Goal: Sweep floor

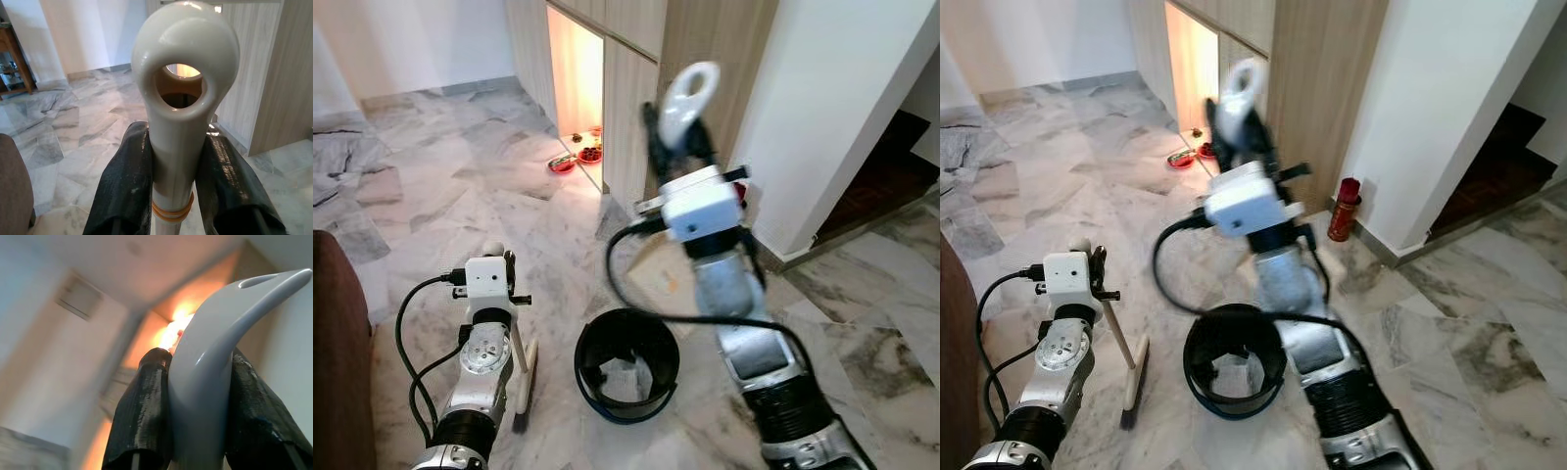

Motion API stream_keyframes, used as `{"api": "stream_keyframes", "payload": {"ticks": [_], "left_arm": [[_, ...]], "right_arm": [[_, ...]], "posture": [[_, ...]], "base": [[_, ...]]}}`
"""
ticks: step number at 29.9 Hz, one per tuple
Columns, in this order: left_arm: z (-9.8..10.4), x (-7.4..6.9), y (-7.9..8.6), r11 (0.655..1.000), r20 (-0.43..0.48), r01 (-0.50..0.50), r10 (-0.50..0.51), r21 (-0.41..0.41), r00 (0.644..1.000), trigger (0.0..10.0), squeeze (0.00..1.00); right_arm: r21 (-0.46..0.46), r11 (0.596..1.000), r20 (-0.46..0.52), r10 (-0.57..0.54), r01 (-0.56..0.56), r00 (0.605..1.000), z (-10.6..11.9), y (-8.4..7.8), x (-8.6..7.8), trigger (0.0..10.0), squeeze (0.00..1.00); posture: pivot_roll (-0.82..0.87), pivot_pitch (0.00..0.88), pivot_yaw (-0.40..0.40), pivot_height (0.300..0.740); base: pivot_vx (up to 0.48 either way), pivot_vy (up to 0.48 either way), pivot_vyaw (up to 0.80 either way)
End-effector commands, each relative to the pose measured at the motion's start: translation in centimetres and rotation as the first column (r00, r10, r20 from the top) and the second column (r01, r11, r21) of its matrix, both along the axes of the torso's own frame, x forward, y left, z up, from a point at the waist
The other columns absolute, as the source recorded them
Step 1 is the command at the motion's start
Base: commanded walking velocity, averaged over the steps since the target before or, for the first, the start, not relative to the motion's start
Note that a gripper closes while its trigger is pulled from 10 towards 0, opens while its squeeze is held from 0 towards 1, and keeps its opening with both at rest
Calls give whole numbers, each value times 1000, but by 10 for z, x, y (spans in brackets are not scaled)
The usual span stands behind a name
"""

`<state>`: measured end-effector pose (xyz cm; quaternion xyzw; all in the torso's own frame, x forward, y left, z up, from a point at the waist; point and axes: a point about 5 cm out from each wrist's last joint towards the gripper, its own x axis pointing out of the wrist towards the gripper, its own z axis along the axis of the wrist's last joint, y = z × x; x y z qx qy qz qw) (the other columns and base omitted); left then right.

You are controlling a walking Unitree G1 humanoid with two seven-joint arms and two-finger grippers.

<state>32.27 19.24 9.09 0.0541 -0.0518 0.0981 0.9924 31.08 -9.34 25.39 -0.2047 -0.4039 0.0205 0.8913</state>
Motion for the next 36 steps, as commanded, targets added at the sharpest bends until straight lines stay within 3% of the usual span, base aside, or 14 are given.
{"api": "stream_keyframes", "payload": {"ticks": [1,3,5,6,9,10,12,16,20,26,36], "left_arm": [[9,1,1,1000,53,12,-13,8,998,10000,0],[9,1,2,1000,53,12,-13,9,999,10000,0],[8,0,4,1000,48,10,-11,13,999,10000,0],[8,0,4,1000,48,10,-11,13,999,10000,0],[7,-1,6,1000,43,13,-13,19,999,10000,0],[7,-1,6,1000,43,13,-13,19,999,10000,0],[7,-2,6,999,39,26,-27,19,999,10000,0],[6,-4,9,999,34,38,-39,18,999,10000,0],[5,-5,12,999,27,36,-36,11,999,10000,0],[3,-6,14,999,18,34,-34,-8,999,10000,0],[0,-8,9,997,13,57,-56,-49,998,10000,0]], "right_arm": [[-2,993,-6,-118,118,993,-3,-27,5,10000,0],[3,991,-14,-133,133,991,-5,-31,6,10000,0],[7,974,-57,-224,225,973,-16,-55,8,10000,0],[7,974,-57,-224,225,973,-16,-55,8,10000,0],[16,942,-156,-329,335,932,-39,-87,9,10000,0],[16,942,-156,-329,335,932,-39,-87,9,10000,0],[62,913,-224,-380,403,897,-59,-110,6,10000,0],[79,880,-281,-431,469,857,-75,-127,2,10000,0],[78,868,-324,-443,490,836,-89,-135,-1,10000,0],[162,841,-405,-421,517,812,-108,-146,-4,10000,0],[176,846,-421,-398,504,815,-113,-143,-2,10000,0]], "posture": [[-8,0,-44,740],[-8,0,-44,740],[-9,0,-43,740],[-9,0,-43,740],[-12,0,-40,740],[-12,0,-40,740],[-8,0,-33,740],[-10,0,-26,740],[-7,0,-20,740],[-1,0,-18,740],[-7,0,-19,740]], "base": [[0,0,0],[0,0,0],[0,0,0],[0,0,0],[0,0,0],[0,0,0],[0,0,0],[0,0,0],[0,0,0],[0,0,0],[0,0,0]]}}
